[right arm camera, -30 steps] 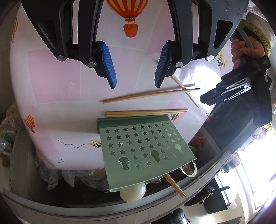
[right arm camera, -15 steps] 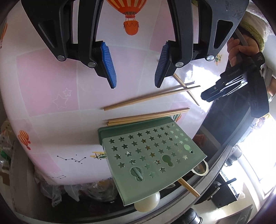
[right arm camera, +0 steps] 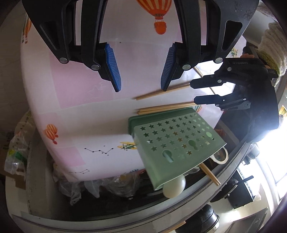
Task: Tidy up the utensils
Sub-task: 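Move both open tools down to the loose wooden chopsticks on the table, then grasp one wooden chopstick with the left tool and lift it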
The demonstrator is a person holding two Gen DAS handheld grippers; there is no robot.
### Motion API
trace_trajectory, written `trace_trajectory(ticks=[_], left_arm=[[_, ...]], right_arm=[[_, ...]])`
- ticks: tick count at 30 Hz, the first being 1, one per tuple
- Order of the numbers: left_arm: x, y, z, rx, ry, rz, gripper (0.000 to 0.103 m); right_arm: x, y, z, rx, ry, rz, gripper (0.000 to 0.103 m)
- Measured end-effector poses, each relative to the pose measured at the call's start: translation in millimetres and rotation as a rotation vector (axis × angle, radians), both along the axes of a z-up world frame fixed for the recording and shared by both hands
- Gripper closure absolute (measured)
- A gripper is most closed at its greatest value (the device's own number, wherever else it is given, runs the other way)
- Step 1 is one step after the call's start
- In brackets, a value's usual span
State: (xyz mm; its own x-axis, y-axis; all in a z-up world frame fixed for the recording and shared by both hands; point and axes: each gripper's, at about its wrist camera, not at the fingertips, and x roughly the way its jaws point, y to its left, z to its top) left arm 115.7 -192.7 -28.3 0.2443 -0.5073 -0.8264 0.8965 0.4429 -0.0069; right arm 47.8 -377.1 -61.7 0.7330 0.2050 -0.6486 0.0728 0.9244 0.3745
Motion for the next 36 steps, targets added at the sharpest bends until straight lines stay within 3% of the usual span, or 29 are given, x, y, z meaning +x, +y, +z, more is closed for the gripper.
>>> trace_trajectory(ticks=[3,10,16,21,25,30,34,36], left_arm=[[2,-21,-10,0.078,-0.050,-0.076,0.060],[13,-41,-31,0.177,-0.048,-0.145,0.081],[12,-47,-33,0.187,-0.045,-0.155,0.093],[3,-51,-32,0.199,-0.086,-0.183,0.097],[2,-43,-17,0.144,-0.096,-0.157,0.097],[-3,-16,14,0.043,-0.088,-0.057,0.097],[-6,26,34,-0.057,-0.052,0.129,0.097],[-5,56,42,-0.149,-0.011,0.260,0.097]], right_arm=[[-4,-12,-4,0.024,0.012,-0.029,0.058],[-3,-17,-10,0.047,0.017,-0.041,0.058],[-5,-18,-11,0.046,0.012,-0.041,0.058],[-10,-19,-8,0.051,0.002,-0.049,0.058],[-15,-17,-1,0.040,-0.011,-0.052,0.058],[-21,-12,8,0.028,-0.027,-0.052,0.058],[-21,-2,14,0.019,-0.037,-0.034,0.058],[-19,4,17,0.019,-0.038,-0.014,0.058]])
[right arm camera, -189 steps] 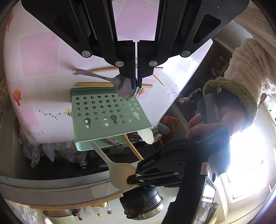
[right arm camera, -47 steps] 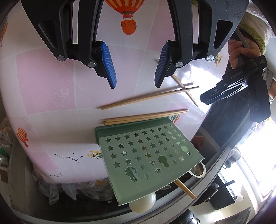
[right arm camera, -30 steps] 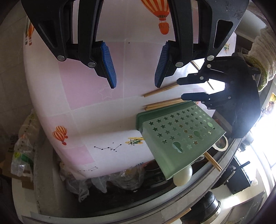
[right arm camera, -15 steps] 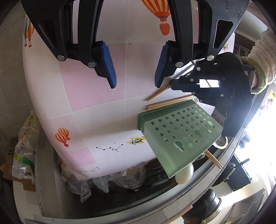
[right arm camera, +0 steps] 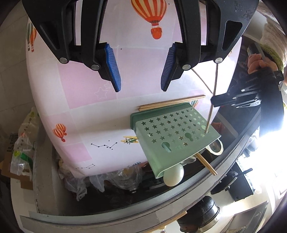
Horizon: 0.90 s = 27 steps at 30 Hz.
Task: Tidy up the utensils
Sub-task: 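Grasp one wooden chopstick with the left tool and lift it, then grasp another wooden chopstick with the right tool while the left tool raises its chopstick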
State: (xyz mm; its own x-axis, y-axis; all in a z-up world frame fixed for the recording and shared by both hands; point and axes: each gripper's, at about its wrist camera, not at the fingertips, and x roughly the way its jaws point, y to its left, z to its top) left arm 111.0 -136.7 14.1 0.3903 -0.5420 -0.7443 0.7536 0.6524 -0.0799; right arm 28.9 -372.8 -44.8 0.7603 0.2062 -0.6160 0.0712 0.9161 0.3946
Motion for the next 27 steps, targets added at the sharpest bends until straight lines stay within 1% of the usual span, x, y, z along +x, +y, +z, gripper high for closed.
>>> trace_trajectory(ticks=[3,6,8,10,13,16,20,22,24,27], left_arm=[[-1,42,10,-0.156,0.041,0.174,0.097],[0,87,14,-0.301,0.079,0.344,0.097],[-3,116,15,-0.370,0.095,0.425,0.097],[-8,138,13,-0.390,0.086,0.490,0.097],[-12,162,9,-0.427,0.089,0.557,0.097],[-11,182,9,-0.457,0.089,0.612,0.097],[-9,200,5,-0.493,0.084,0.657,0.097],[-10,207,5,-0.503,0.079,0.668,0.097],[-12,212,6,-0.513,0.073,0.677,0.097],[-14,218,7,-0.535,0.085,0.690,0.097]], right_arm=[[6,14,4,-0.002,-0.003,0.045,0.058],[16,32,9,0.009,-0.007,0.115,0.058],[27,46,10,0.022,-0.001,0.173,0.058],[40,63,10,0.033,0.009,0.244,0.058],[61,91,8,0.041,0.026,0.362,0.058],[84,128,6,0.003,0.038,0.494,0.059],[115,180,0,-0.088,0.067,0.656,0.061],[128,205,-4,-0.150,0.078,0.715,0.062],[138,230,-9,-0.232,0.078,0.771,0.065],[152,259,-16,-0.382,0.068,0.814,0.068]])
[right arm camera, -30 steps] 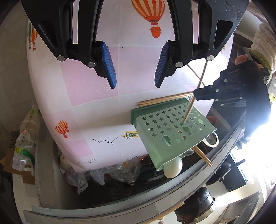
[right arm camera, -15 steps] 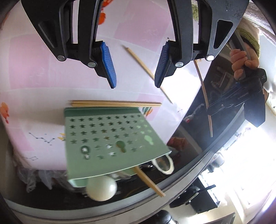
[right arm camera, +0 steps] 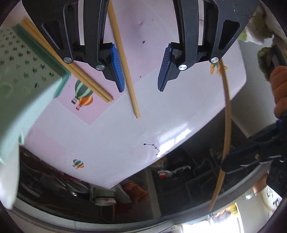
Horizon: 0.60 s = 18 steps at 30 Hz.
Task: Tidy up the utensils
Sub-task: 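Grasp another wooden chopstick with the right tool while the left tool raises its chopstick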
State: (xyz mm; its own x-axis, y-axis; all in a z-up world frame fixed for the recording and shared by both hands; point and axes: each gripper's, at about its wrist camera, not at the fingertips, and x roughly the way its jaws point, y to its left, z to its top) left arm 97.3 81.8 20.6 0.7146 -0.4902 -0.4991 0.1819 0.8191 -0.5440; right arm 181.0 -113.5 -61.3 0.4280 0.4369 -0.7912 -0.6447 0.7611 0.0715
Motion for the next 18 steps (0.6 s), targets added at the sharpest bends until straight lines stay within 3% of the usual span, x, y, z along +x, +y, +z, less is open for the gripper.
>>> trace_trajectory(ticks=[7,12,14,18], left_arm=[[-2,3,2,-0.029,0.017,-0.011,0.097],[-2,-1,10,-0.022,0.011,-0.029,0.097],[-2,-1,13,-0.015,0.004,-0.026,0.097],[-3,0,21,-0.013,-0.017,-0.004,0.097]], right_arm=[[17,23,-17,-0.141,-0.006,0.059,0.083],[23,16,-18,-0.124,0.027,0.062,0.087],[26,19,-17,-0.130,0.027,0.072,0.097],[22,20,-14,-0.127,0.023,0.074,0.098]])
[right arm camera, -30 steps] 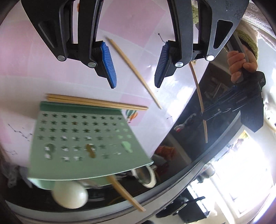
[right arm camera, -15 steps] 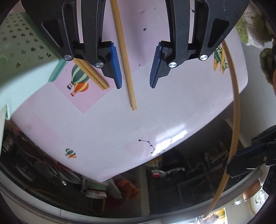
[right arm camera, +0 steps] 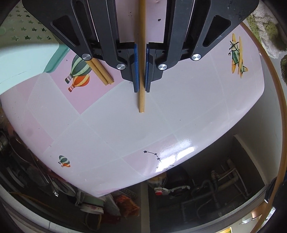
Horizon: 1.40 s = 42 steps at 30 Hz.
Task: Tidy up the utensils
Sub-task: 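Grasp another wooden chopstick with the right tool while the left tool raises its chopstick, then lower the chopstick into the green holder with the left tool and release while the right tool carries its chopstick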
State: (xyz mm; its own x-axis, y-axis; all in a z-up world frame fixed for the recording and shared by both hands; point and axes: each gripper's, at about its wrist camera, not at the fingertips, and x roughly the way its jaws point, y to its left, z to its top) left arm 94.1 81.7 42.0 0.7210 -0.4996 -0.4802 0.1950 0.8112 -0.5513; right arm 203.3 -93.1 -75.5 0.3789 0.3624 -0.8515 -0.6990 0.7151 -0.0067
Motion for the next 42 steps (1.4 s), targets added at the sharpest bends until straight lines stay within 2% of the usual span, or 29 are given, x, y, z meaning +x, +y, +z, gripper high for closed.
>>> trace_trajectory(ticks=[3,6,14,20,25,29,35,42], left_arm=[[-2,1,10,-0.001,-0.027,0.015,0.097],[-4,-3,22,0.009,-0.058,0.014,0.097],[3,-37,59,0.009,-0.147,-0.072,0.097],[24,-85,103,-0.026,-0.261,-0.158,0.097],[48,-127,131,-0.033,-0.330,-0.173,0.097],[75,-158,141,-0.019,-0.355,-0.144,0.097],[106,-193,135,0.021,-0.369,-0.071,0.097],[122,-217,108,0.080,-0.365,-0.042,0.097]], right_arm=[[-7,-6,13,0.047,-0.026,-0.014,0.098],[-20,-24,41,0.146,-0.060,-0.061,0.098],[-77,-114,129,0.418,-0.248,-0.255,0.098],[-119,-185,172,0.607,-0.378,-0.408,0.098],[-140,-218,179,0.682,-0.443,-0.455,0.098],[-152,-232,179,0.718,-0.459,-0.476,0.098],[-166,-252,182,0.749,-0.489,-0.501,0.098],[-169,-264,182,0.789,-0.501,-0.523,0.098]])
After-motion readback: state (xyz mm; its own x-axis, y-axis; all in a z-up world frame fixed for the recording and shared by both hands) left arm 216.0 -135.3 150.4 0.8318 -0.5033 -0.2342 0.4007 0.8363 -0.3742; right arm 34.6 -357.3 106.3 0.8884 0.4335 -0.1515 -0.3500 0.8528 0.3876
